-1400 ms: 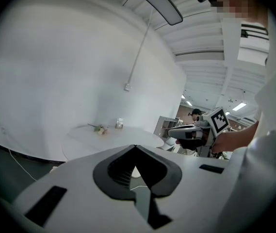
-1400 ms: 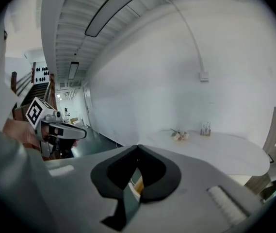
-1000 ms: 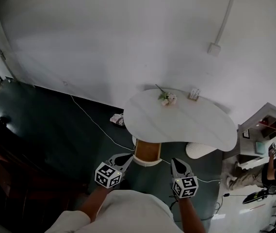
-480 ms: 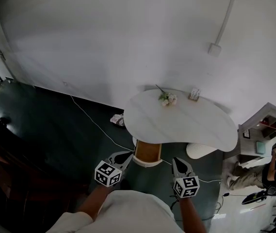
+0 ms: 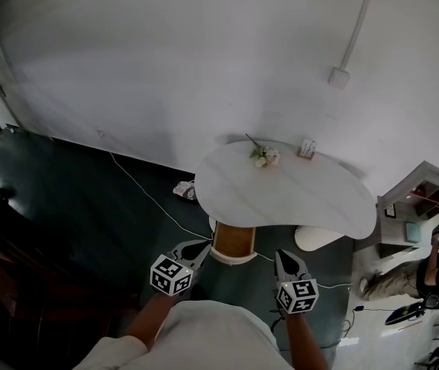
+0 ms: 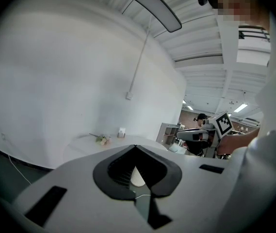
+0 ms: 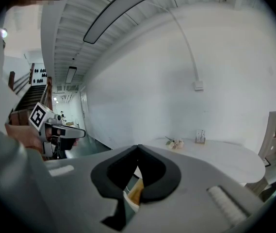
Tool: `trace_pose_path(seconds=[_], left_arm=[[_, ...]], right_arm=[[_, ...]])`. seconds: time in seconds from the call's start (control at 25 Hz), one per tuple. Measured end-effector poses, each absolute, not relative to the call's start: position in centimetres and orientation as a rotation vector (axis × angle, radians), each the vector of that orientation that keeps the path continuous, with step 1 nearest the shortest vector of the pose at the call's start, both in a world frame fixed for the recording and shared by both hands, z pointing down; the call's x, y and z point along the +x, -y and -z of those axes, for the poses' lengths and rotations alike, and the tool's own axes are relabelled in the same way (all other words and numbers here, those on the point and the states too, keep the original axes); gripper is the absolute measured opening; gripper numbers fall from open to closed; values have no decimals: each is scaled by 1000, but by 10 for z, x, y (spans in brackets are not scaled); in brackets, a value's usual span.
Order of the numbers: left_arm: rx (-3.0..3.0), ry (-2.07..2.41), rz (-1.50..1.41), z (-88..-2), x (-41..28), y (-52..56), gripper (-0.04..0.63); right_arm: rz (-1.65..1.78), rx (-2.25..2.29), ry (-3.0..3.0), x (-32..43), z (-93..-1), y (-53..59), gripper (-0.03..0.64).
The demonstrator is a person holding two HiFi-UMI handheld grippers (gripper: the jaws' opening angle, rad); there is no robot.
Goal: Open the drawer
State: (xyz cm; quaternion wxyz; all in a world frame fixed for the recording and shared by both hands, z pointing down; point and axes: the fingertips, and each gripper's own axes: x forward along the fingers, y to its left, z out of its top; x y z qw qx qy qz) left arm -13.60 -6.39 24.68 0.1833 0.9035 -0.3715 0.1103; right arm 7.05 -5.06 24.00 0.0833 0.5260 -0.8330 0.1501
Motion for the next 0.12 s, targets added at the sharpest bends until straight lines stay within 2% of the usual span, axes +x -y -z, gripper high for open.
trace_pose_path(seconds=[0.12], left_arm=[[2546, 1044, -311, -247, -136, 65, 5]], right_arm=[[-445, 1571, 2486, 70, -239, 52, 11]])
